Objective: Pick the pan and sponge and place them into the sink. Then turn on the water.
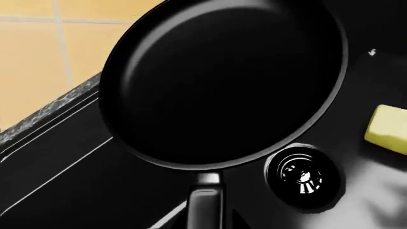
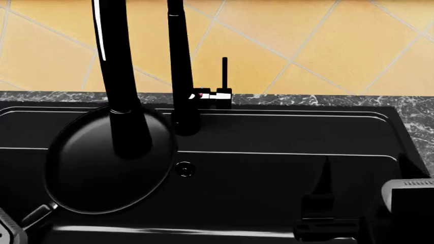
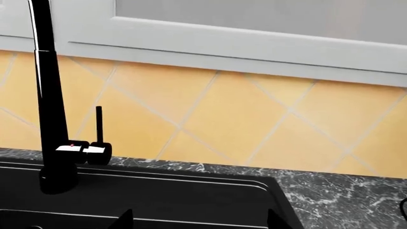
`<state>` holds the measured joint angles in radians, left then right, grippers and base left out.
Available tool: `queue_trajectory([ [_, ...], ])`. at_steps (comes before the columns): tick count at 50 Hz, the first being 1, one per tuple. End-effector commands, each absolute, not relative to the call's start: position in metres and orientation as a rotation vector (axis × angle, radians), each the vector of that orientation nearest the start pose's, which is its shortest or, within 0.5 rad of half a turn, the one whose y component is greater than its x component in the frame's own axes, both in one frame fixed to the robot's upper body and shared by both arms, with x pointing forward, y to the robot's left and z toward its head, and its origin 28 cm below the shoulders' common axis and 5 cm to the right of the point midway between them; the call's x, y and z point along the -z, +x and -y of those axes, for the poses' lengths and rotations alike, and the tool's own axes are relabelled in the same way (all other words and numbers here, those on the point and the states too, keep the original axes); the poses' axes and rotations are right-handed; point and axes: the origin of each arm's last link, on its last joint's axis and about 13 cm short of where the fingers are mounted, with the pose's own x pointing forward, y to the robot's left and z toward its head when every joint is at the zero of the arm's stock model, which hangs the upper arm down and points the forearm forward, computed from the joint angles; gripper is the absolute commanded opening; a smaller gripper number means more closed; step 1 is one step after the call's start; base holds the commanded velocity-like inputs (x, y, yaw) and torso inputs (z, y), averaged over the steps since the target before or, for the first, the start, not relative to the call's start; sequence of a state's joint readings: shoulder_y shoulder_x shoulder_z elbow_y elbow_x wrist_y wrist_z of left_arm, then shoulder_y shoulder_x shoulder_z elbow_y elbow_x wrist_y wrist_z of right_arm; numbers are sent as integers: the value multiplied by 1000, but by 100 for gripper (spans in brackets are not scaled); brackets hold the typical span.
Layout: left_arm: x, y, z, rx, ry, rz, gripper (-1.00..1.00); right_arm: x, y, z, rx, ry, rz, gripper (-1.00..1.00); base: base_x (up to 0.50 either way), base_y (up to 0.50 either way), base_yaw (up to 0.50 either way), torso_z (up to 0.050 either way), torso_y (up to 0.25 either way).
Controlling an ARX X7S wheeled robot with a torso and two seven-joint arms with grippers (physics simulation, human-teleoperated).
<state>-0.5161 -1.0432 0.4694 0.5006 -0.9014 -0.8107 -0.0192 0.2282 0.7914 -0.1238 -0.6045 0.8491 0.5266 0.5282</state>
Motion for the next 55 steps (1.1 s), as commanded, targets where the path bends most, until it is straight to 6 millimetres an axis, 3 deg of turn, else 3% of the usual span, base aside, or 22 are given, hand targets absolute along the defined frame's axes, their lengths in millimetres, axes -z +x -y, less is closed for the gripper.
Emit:
queue_trajectory([
  [1,-186,244,-313,622,511,-261,-100,-168,212,169,4,-73,75,100,0,0,0,0,0],
  [6,-184,243,-320,683,550,-280,-100,-166,211,169,4,-72,71,100,0,0,-1,2,2],
  [10,-183,253,-330,704,560,-300,-100,-165,211,169,3,-71,70,100,0,0,0,0,3],
  [25,-164,287,-311,747,634,-358,-100,-168,209,173,18,-75,84,100,0,0,0,0,1],
  [55,-130,288,-293,837,620,-399,-100,-166,208,174,19,-80,73,100,0,0,0,1,1],
])
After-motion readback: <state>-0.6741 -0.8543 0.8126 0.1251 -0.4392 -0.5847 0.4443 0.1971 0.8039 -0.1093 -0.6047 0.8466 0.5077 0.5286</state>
